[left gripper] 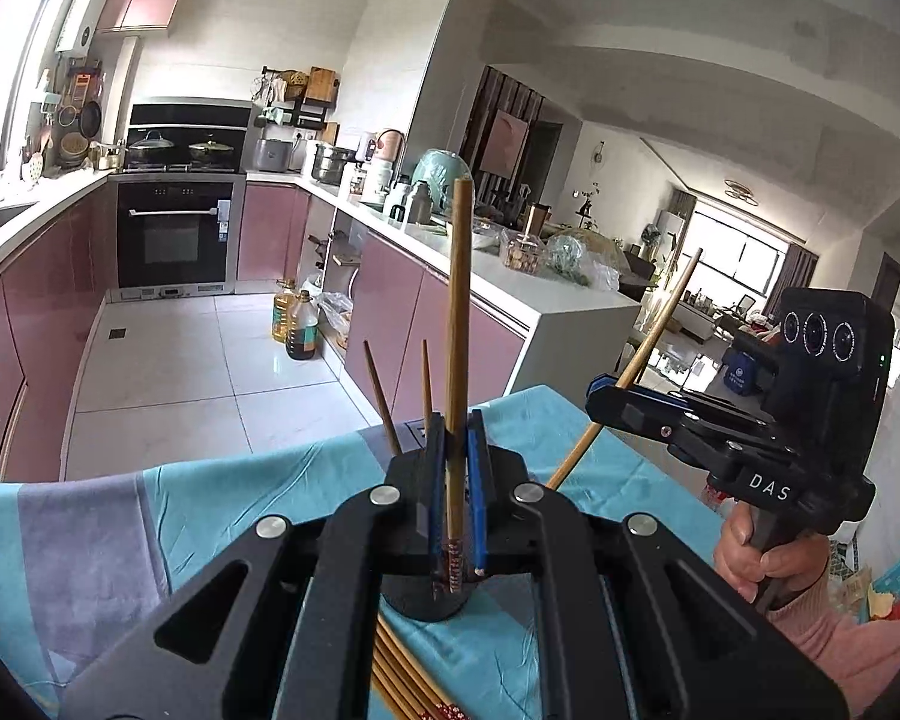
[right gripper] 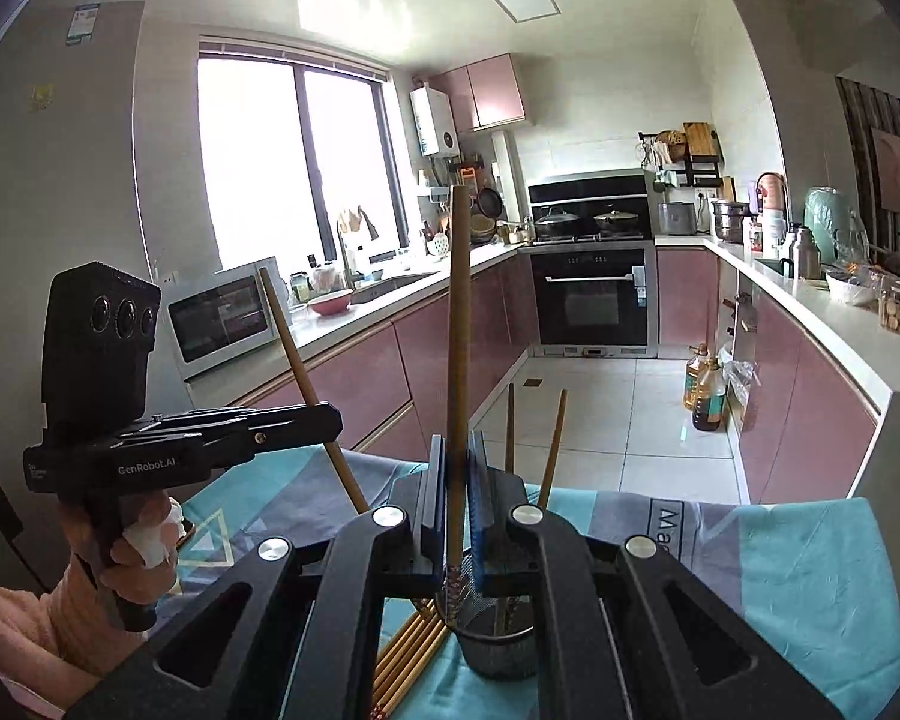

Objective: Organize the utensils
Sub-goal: 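Lower the chopstick into the mesh cup and open the left gripper while the right gripper releases its own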

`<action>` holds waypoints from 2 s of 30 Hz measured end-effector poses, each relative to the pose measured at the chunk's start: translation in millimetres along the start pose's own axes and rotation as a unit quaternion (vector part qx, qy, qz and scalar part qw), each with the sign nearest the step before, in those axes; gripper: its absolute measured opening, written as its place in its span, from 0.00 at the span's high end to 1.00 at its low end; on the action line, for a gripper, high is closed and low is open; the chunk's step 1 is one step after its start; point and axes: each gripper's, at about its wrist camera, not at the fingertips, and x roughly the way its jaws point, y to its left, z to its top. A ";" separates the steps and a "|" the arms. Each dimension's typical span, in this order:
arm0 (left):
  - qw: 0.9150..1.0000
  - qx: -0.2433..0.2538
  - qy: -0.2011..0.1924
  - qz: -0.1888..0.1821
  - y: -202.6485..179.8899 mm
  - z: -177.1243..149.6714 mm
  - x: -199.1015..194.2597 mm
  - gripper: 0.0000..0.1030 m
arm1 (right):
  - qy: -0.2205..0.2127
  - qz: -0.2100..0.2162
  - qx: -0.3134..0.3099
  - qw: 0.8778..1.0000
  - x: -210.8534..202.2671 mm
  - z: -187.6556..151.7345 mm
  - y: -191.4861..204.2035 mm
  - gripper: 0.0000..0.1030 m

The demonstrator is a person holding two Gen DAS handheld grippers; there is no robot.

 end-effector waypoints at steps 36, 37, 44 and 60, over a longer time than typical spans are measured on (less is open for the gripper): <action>0.988 0.016 0.146 0.039 14.5 -24.7 119.7 0.92 | 0.175 -0.028 0.019 0.984 98.8 -44.8 -29.8 0.94; 0.988 0.014 0.148 0.040 15.5 -24.6 121.7 0.92 | 0.175 -0.028 0.022 0.984 99.8 -45.1 -30.1 0.94; 0.988 0.014 0.145 0.052 19.1 -28.2 124.0 0.86 | 0.163 -0.029 0.047 0.985 96.0 -47.0 -37.4 0.91; 0.993 0.045 0.071 0.088 22.9 -62.4 38.0 0.55 | 0.111 0.045 0.020 0.993 33.5 -65.5 1.3 0.68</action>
